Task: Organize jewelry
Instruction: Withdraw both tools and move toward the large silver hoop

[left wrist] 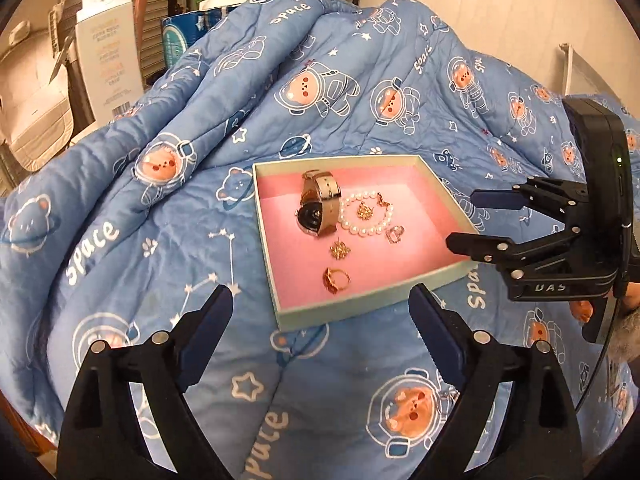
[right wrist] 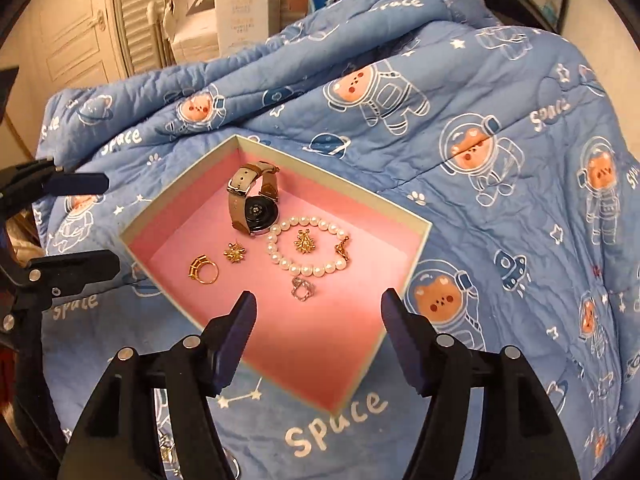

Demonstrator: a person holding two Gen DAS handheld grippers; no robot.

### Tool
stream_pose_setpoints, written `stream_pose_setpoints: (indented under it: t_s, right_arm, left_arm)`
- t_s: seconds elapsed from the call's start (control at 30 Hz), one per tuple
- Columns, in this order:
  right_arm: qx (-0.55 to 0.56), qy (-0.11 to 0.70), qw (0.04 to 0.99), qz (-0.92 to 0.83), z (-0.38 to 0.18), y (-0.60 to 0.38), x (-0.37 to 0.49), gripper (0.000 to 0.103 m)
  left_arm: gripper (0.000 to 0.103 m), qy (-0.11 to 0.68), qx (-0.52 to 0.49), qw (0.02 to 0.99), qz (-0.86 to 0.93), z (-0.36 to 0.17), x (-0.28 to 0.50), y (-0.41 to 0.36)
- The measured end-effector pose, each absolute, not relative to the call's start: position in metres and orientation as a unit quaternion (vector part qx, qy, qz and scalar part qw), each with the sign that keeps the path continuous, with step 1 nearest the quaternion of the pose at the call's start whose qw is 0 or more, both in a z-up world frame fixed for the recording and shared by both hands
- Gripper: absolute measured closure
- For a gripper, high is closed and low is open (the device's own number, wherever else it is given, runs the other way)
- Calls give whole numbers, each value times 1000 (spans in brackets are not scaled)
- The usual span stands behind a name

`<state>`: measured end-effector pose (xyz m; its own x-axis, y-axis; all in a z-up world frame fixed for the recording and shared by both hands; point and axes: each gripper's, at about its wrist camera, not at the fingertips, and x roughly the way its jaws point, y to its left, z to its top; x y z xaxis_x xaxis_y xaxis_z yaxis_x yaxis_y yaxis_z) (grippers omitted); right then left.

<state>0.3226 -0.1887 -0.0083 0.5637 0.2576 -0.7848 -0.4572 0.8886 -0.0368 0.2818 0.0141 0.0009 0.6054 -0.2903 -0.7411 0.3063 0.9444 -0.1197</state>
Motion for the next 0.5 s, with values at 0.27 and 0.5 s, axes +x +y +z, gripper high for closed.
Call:
stream_pose_setpoints:
  t_s: [0.27,0.5]
  right_arm:
    - [-68,423,886,178,-30,-218,246,38]
    - [-65,440,875,191,-55,-216,208,38]
  left_arm:
    - [13,400,18,901,-169,-28,214,4]
    - [13,384,24,904,-185,-39,179,-12]
